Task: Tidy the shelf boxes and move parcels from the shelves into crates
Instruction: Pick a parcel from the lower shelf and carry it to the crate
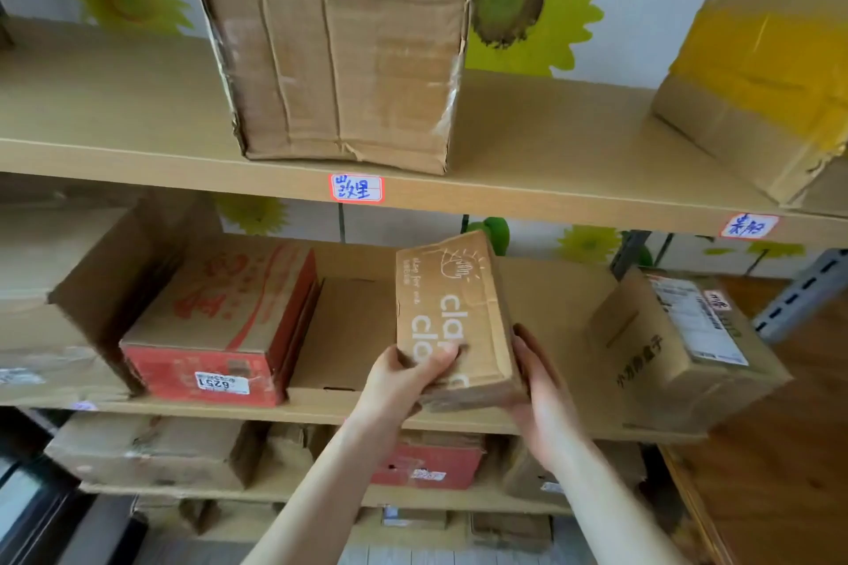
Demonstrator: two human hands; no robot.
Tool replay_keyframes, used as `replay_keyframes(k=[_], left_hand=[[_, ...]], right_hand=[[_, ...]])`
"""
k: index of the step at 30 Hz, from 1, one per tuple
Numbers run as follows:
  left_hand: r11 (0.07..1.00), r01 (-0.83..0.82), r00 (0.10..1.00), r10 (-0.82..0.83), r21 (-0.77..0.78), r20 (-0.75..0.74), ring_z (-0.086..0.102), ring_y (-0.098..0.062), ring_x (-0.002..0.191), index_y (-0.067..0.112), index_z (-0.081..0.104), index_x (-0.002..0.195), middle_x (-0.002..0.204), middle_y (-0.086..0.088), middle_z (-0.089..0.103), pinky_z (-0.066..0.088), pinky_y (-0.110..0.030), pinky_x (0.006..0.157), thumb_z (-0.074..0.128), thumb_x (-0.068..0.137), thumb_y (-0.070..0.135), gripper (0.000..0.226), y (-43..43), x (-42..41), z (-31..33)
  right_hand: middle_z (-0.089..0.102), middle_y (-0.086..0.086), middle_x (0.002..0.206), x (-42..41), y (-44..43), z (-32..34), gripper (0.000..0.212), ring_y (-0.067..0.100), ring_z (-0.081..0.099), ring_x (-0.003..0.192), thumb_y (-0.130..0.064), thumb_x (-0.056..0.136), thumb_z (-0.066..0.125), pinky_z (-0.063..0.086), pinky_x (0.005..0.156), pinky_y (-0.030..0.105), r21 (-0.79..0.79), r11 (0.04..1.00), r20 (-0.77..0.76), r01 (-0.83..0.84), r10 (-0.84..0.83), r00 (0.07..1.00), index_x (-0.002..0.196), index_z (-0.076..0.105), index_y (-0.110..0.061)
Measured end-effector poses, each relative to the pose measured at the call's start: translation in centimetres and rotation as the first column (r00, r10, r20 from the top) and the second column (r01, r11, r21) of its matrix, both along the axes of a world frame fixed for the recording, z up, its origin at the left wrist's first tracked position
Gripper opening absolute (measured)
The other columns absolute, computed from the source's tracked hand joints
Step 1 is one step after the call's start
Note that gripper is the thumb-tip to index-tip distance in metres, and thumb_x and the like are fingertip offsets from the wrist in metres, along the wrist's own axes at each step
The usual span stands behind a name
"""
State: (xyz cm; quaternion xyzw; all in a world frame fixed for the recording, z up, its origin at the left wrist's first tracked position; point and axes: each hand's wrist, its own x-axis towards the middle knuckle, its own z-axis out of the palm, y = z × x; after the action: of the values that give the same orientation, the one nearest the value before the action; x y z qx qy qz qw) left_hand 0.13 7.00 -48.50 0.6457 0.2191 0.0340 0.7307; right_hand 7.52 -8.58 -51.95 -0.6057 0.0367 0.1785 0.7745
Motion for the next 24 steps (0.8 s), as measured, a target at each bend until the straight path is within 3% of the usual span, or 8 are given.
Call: replay_keyframes(k=[2, 5, 8, 9, 13, 16, 20, 24], left_hand=[[0.997, 0.064, 0.997, -0.062, -0.045, 0.051, 0.067, -0.017, 0.099, 0.015, 0.059, 0.114, 0.105, -0.001, 0.071, 0.050, -0.041, 0.094, 0.075, 0.060, 0.051, 0.066, 0.4, -0.5, -0.5], [0.986, 0.165, 0.972, -0.161, -0.012, 0.169, 0.061, -0.005, 0.109, 0.034, 0.055, 0.124, 0.116, 0.012, 0.067, 0.045, -0.031, 0.097, 0.063, 0.069, 0.063, 0.063, 1.1, -1.6, -0.6], [0.991, 0.134, 0.965, -0.135, 0.021, 0.225, 0.065, -0.002, 0.095, 0.037, 0.055, 0.121, 0.106, 0.007, 0.069, 0.051, -0.019, 0.078, 0.060, 0.080, 0.045, 0.042, 1.6, -1.6, -1.3], [0.995, 0.094, 0.970, -0.095, 0.018, 0.224, 0.066, -0.004, 0.088, 0.035, 0.053, 0.122, 0.100, 0.002, 0.069, 0.051, -0.017, 0.072, 0.061, 0.084, 0.033, 0.039, 1.7, -1.6, -1.5], [0.998, 0.055, 0.985, -0.058, 0.019, 0.164, 0.066, -0.015, 0.098, 0.018, 0.055, 0.125, 0.103, -0.004, 0.069, 0.053, -0.031, 0.087, 0.060, 0.088, 0.019, 0.038, 2.7, -1.5, -1.8], [0.998, 0.054, 0.984, -0.049, -0.025, 0.173, 0.067, -0.004, 0.082, 0.031, 0.065, 0.108, 0.089, 0.005, 0.072, 0.053, -0.020, 0.070, 0.056, 0.089, 0.018, 0.025, 2.9, -1.6, -1.5], [0.989, 0.144, 0.979, -0.140, -0.018, 0.151, 0.068, -0.011, 0.086, 0.031, 0.060, 0.102, 0.096, 0.005, 0.071, 0.056, -0.030, 0.068, 0.059, 0.088, 0.023, 0.016, 1.3, -2.0, -0.7], [0.939, 0.344, 0.937, -0.342, -0.014, 0.075, 0.068, -0.023, 0.091, 0.022, 0.057, 0.101, 0.097, -0.002, 0.070, 0.058, -0.046, 0.073, 0.062, 0.085, 0.019, 0.017, -2.4, -3.1, -1.3]], right_hand=[[0.072, -0.002, 0.105, 0.0, -0.9, 0.4, 0.032, 0.013, 0.069, 0.093, -0.042, 0.086, 0.055, 0.055, 0.075, 0.030, -0.072, 0.997, 0.012, -0.016, 0.017, 1.000, 0.116, 0.063, -0.032], [0.072, -0.001, 0.104, 0.3, -1.9, 1.7, 0.045, 0.018, 0.066, 0.098, -0.060, 0.082, 0.049, 0.053, 0.088, 0.040, -0.061, 0.992, -0.100, -0.107, 0.100, 0.990, 0.112, 0.063, -0.029], [0.068, -0.010, 0.091, 0.1, -2.0, 1.2, 0.013, -0.001, 0.068, 0.075, -0.027, 0.095, 0.047, 0.054, 0.059, 0.018, -0.024, 0.991, -0.105, -0.132, 0.129, 0.986, 0.102, 0.058, -0.027], [0.064, -0.012, 0.090, -0.2, -1.7, 0.9, 0.016, -0.006, 0.067, 0.067, -0.015, 0.097, 0.044, 0.051, 0.052, 0.012, -0.020, 0.992, -0.112, -0.126, 0.123, 0.986, 0.102, 0.055, -0.025], [0.065, 0.004, 0.110, -0.9, -0.5, 0.1, 0.026, 0.012, 0.071, 0.082, -0.022, 0.099, 0.039, 0.057, 0.061, 0.025, -0.004, 0.988, -0.123, -0.157, 0.155, 0.980, 0.123, 0.050, -0.016], [0.065, 0.009, 0.117, -1.2, 0.7, 0.2, 0.039, 0.023, 0.065, 0.100, -0.035, 0.095, 0.044, 0.052, 0.086, 0.042, -0.054, 0.994, -0.087, -0.095, 0.090, 0.992, 0.128, 0.050, -0.014], [0.070, 0.000, 0.108, -3.0, 0.3, 0.6, 0.025, 0.011, 0.067, 0.096, -0.017, 0.095, 0.048, 0.056, 0.072, 0.025, -0.181, 0.981, 0.108, 0.074, -0.055, 0.993, 0.112, 0.063, -0.027], [0.074, 0.008, 0.097, -7.3, -4.0, 0.2, 0.030, 0.021, 0.068, 0.091, -0.025, 0.094, 0.042, 0.054, 0.076, 0.032, -0.046, 0.945, -0.048, 0.324, -0.326, 0.944, 0.098, 0.071, -0.016]])
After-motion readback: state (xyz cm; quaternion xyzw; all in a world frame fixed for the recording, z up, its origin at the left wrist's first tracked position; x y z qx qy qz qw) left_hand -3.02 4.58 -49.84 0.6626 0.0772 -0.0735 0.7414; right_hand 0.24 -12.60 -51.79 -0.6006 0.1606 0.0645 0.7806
